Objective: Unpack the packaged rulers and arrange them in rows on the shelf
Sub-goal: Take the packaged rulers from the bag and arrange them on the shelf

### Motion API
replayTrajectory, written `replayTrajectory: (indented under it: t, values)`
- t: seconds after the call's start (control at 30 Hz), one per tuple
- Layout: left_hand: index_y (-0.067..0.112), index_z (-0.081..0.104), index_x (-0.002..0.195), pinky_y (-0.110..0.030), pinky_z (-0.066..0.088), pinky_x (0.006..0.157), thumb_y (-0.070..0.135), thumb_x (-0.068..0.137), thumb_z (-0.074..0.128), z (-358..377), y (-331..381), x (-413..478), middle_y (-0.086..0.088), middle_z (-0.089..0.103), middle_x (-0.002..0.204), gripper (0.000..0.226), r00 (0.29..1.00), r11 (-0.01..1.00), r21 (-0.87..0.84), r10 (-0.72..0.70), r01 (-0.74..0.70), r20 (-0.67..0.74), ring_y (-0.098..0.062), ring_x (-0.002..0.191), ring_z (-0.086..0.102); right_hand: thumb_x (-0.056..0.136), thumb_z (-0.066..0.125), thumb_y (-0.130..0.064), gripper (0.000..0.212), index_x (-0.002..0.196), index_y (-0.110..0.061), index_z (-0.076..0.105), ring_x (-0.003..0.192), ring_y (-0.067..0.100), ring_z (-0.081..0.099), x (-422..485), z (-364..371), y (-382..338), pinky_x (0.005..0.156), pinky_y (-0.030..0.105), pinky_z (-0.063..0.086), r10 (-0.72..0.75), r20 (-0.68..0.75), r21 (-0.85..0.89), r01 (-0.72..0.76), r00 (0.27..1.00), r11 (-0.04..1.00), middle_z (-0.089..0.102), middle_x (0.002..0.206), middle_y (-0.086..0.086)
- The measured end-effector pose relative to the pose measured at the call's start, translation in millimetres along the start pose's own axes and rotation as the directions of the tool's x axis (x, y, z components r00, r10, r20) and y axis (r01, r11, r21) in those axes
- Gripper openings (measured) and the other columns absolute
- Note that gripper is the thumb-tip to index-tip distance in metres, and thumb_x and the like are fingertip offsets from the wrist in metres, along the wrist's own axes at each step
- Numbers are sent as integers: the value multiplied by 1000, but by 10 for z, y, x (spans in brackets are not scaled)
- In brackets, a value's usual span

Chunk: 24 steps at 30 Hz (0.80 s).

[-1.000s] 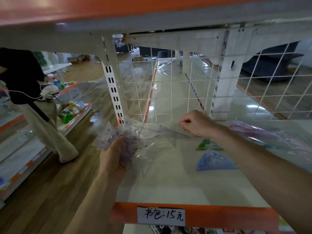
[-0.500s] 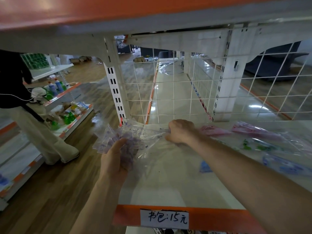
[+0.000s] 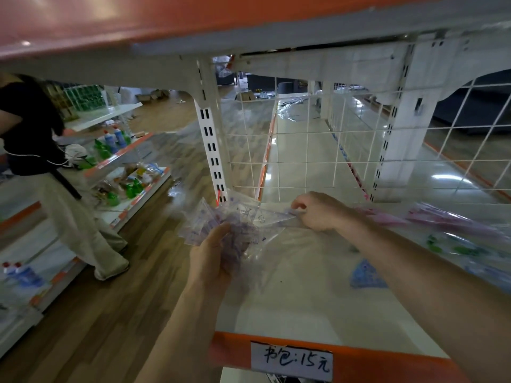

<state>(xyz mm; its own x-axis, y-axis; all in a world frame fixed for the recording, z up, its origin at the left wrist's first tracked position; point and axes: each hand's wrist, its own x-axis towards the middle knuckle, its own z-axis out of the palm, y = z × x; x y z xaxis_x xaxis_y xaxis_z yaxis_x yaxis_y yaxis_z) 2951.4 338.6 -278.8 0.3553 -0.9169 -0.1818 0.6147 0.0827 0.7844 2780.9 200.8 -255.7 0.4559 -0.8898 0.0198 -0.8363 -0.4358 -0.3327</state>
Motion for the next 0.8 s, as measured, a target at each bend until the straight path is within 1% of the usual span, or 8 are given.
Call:
replayTrajectory:
  t: [0.07, 0.13, 0.2, 0.3, 0.5, 0.6, 0.67, 0.8]
  values:
    - [3, 58, 118, -24, 52, 47, 4, 89, 55, 11, 13, -24, -13, 61, 83, 29, 1000, 1000, -25, 6, -6, 9, -15, 52, 61, 92, 52, -18, 27, 103, 1, 67, 103, 30, 63, -53, -127, -41, 83, 33, 50, 14, -73, 303, 9, 997, 953, 68, 110, 14]
    - [3, 57, 119, -24, 52, 47, 2, 90, 52, 26, 17, -32, -12, 62, 82, 30, 1000, 999, -42, 19, -18, 16, -14, 51, 62, 93, 54, -24, 28, 92, 1, 67, 82, 21, 67, -178, -253, -121, 66, 26, 48, 20, 54, 570, -47, 998, 820, 70, 90, 10]
    - [2, 55, 120, -23, 51, 45, 1, 90, 51, 43, 26, -45, -11, 62, 77, 31, 999, 998, -48, 34, -32, 33, -13, 48, 60, 91, 61, -24, 21, 92, -5, 68, 73, 12, 64, -288, -296, -185, 63, 22, 48, -62, 170, 595, -52, 983, 802, 69, 82, 4]
    - [1, 55, 121, -21, 50, 44, 2, 90, 52, 68, 26, -63, -11, 63, 79, 32, 999, 999, -49, 12, -10, 50, -13, 48, 61, 87, 65, -9, 7, 90, -7, 70, 68, 8, 61, -307, -279, -205, 59, 12, 48, -93, 48, 608, 45, 994, 792, 68, 75, 2]
    - [4, 56, 119, -23, 52, 46, 5, 90, 55, -8, 13, -27, -9, 62, 76, 29, 1000, 1000, 11, 21, -20, -18, -12, 49, 60, 88, 62, -4, 7, 89, -3, 69, 58, 6, 57, -256, -241, -56, 50, 10, 46, 73, -50, 788, -6, 996, 615, 64, 70, 6]
    - [5, 60, 116, -32, 57, 63, 8, 87, 60, -78, 7, 29, -11, 64, 82, 30, 992, 999, -17, 26, -28, -121, -17, 61, 63, 88, 61, -2, 8, 88, 0, 68, 58, 11, 53, -185, -212, 45, 48, 12, 45, 214, -110, 844, -22, 971, 536, 61, 69, 8]
    - [5, 65, 107, -36, 53, 72, 7, 85, 62, -100, -2, 50, -11, 66, 81, 22, 987, 999, -24, 35, -39, -159, -20, 66, 62, 87, 61, -2, 12, 91, 7, 68, 54, 11, 51, -146, -199, 140, 45, 15, 42, 288, -117, 827, -67, 951, 559, 60, 66, 9]
    - [10, 66, 93, -24, 50, 50, 9, 85, 63, -93, -9, 34, -4, 66, 68, 9, 984, 999, 13, 34, -32, -175, -13, 51, 58, 77, 62, -2, 7, 76, 2, 68, 35, 9, 41, -139, -156, 265, 35, 10, 28, 318, -25, 521, -259, 948, 813, 52, 58, 10]
